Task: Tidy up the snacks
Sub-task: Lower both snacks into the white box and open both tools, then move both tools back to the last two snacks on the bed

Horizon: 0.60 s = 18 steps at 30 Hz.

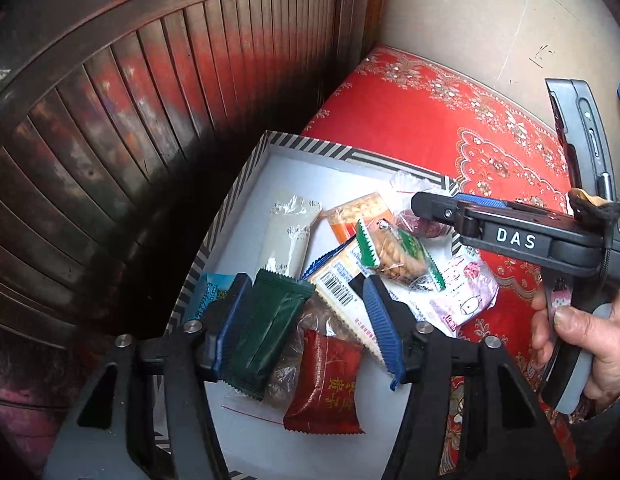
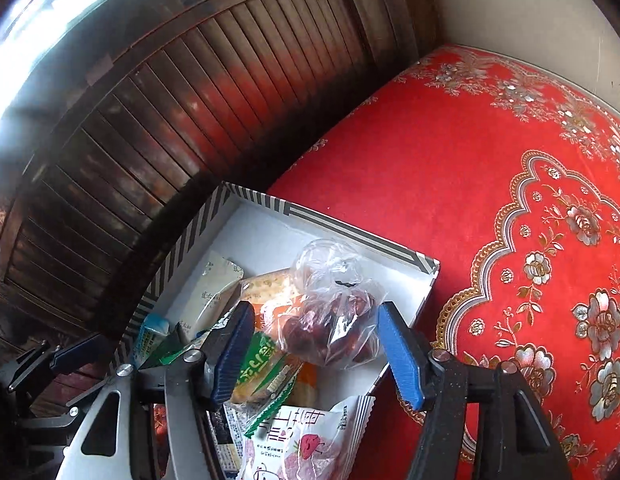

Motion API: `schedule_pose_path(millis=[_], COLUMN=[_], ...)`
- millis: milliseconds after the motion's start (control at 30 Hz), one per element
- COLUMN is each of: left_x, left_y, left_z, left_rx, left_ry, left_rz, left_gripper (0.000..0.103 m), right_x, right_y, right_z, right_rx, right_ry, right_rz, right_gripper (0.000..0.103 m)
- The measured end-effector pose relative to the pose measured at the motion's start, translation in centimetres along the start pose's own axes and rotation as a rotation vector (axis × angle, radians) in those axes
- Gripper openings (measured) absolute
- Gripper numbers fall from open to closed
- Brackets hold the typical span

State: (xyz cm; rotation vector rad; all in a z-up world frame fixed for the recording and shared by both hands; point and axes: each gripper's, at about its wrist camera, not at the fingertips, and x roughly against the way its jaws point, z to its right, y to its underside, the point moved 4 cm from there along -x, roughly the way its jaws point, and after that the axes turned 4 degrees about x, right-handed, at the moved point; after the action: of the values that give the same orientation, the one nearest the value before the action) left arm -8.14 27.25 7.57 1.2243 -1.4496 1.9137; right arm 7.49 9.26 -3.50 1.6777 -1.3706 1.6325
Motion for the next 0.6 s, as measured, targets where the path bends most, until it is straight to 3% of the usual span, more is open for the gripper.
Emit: schedule_pose_path(millis=[267, 600], left_x=[0.2, 0.2], left_y=[-1.2, -2.1], left_z=[4.0, 11.9], left_rx=[-0.045, -0.144], left_ry=[0.020, 0.097], left_rz=[0.034, 0.053], left_gripper=[0.065, 0.065], right_x=[6.8, 13.6], right_y=[1.6, 4.5], right_z=[0.5, 6.8], right_rx=[0.008, -0.082], right_ry=[0.066, 0.207], right_rz=[0.115, 0.161], right_gripper=[0.069, 0.074])
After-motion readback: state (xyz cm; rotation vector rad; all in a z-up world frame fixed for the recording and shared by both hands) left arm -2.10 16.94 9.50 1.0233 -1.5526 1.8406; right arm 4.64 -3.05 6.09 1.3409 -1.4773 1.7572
